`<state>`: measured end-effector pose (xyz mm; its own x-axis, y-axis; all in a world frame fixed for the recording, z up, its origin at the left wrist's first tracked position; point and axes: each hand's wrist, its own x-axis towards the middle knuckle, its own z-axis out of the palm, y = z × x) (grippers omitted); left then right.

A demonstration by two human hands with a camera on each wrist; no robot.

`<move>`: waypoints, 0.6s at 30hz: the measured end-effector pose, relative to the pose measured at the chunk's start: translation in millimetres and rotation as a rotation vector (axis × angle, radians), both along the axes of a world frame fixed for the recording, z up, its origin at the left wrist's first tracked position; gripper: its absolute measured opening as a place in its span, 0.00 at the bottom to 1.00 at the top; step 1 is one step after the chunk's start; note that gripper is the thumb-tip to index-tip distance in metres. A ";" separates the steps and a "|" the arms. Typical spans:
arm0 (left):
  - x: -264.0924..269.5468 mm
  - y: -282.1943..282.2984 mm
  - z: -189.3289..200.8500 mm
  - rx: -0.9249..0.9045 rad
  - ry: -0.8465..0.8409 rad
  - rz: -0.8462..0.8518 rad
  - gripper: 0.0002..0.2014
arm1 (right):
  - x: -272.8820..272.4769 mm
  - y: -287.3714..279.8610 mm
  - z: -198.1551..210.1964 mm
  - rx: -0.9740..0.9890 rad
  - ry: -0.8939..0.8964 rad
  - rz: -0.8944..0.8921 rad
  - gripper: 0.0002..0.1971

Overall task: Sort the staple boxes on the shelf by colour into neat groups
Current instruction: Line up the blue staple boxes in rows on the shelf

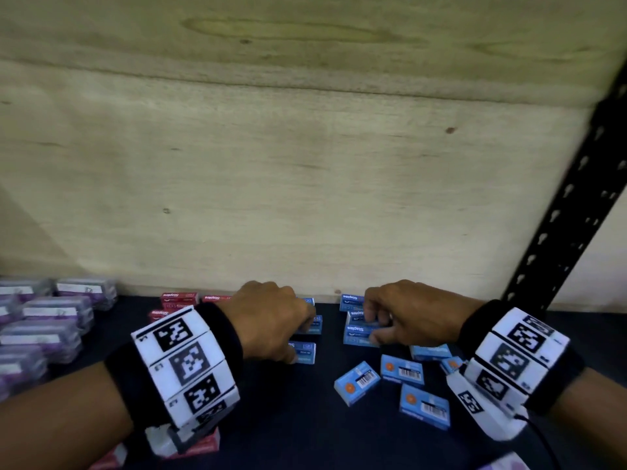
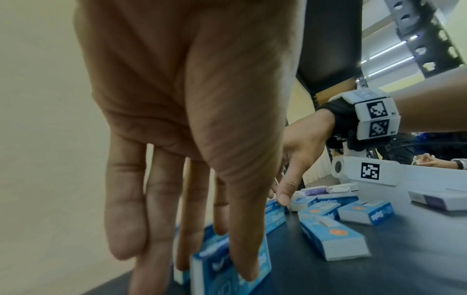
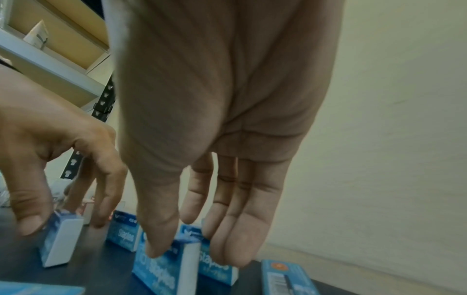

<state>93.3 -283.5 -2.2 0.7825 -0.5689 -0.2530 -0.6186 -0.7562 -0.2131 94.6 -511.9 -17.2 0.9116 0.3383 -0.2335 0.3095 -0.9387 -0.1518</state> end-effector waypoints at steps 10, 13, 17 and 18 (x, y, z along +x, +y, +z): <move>-41.1 -44.3 -11.7 -0.093 0.034 -0.119 0.25 | -30.0 -15.3 2.1 -0.069 0.160 -0.085 0.16; -40.0 -53.8 -19.1 -0.096 0.078 -0.100 0.26 | -35.6 -13.3 1.6 -0.071 0.149 -0.085 0.16; -36.8 -53.3 -17.8 -0.125 0.126 -0.079 0.22 | -37.7 -9.5 1.1 -0.076 0.131 -0.097 0.15; -36.6 -51.5 -16.8 -0.127 0.136 -0.084 0.20 | -37.8 -8.4 0.8 -0.079 0.127 -0.096 0.15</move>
